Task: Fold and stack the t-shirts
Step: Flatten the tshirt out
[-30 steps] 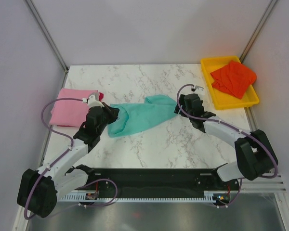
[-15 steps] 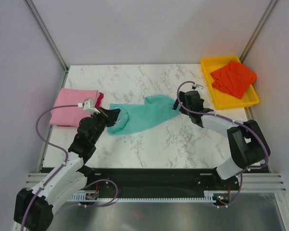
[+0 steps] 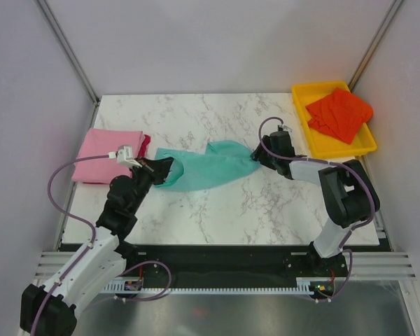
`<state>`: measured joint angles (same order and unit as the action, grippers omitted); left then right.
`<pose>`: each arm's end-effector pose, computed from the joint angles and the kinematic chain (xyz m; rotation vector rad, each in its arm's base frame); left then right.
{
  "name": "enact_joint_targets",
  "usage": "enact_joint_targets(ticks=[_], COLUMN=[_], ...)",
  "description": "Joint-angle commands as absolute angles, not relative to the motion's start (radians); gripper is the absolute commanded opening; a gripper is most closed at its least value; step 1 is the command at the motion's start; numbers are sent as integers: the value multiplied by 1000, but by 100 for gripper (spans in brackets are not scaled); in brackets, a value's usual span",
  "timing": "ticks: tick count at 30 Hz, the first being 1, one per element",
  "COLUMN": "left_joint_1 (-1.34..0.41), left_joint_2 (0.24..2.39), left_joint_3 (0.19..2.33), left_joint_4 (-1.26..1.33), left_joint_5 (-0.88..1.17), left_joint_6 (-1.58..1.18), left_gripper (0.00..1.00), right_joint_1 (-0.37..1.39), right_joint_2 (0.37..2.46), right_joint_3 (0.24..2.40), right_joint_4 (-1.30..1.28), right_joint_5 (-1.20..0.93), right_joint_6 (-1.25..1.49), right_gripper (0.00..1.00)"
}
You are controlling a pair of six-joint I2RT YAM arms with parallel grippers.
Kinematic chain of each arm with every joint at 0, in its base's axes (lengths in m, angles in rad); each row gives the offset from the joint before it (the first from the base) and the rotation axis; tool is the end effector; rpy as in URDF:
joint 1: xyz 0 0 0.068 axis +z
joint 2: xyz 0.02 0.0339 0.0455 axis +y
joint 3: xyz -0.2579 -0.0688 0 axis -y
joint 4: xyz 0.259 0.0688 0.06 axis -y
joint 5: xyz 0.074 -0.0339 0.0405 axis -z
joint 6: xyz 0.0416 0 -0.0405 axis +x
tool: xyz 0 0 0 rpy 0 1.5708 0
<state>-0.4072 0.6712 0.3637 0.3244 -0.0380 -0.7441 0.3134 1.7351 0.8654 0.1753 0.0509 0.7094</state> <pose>0.1830 -0.0772 0.2546 -0.3027 1.5933 -0.8719 0.3468 0.1102 0.1348 0.4815 2.2597 0.4785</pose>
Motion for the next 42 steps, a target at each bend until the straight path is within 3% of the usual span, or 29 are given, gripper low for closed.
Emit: enact_joint_targets(ticks=[1,2,4,5,7,14,23,27,36,42], left_joint_1=[-410,-410,-410,-408,-410,-414,-442,-442,-425,-425], left_joint_2=[664,663,658,658,664,628,333,342,489,405], left_joint_3=[357,357,359,360,368,443,532,598,641,679], left_joint_4=[385,385,382,376,373,338,224,167,89,37], left_joint_5=[-21,-21,-29,-32,-32,89,141,146,43,32], left_joint_6=[-736,-736,-736,-738,-739,-724,-779,-784,-815,-779], left_gripper=[2,2,2,2,2,2,2,2,2,2], right_joint_1=[307,305,298,299,299,307,362,362,362,362], right_joint_2=[1736,1727,1707,1672,1626,1225,705,657,801,752], right_joint_3=[887,885,873,867,855,764,842,966,1011,1009], right_joint_4=[215,210,203,187,157,83,-122,-218,-227,-236], right_joint_5=[18,23,49,101,161,310,373,360,376,348], right_joint_6=[730,730,729,726,712,713,635,586,572,569], right_gripper=[59,43,27,14,1,0,0,0,0,0])
